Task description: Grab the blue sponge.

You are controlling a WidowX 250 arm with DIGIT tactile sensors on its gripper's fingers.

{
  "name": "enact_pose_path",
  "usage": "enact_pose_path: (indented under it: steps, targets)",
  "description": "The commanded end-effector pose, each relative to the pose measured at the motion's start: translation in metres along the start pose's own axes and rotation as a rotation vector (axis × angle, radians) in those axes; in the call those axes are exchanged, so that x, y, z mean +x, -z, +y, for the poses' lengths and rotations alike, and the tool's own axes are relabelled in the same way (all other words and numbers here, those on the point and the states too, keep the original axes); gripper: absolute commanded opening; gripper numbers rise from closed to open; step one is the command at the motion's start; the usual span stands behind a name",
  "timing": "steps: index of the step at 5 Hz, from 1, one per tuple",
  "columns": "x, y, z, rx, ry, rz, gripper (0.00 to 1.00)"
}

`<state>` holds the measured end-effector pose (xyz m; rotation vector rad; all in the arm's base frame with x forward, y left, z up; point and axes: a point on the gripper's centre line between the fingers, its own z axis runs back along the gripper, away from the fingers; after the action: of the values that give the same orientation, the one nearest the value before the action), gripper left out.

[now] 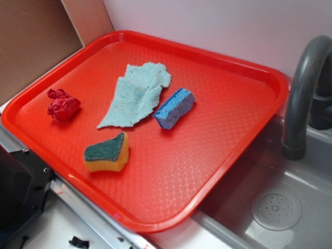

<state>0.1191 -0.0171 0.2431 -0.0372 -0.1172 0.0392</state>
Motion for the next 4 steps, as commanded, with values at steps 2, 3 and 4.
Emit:
enact_pose_path:
  steps: [2,3,4]
  targets:
    - [0.005,0.005,-0.001,-0.052,-0.112,-0.035,1.00]
    - [0.016,0.017,-0.014,-0.066,-0.223,-0.091,1.00]
    - [0.033,0.045,-0.052,-0.057,-0.272,-0.143,1.00]
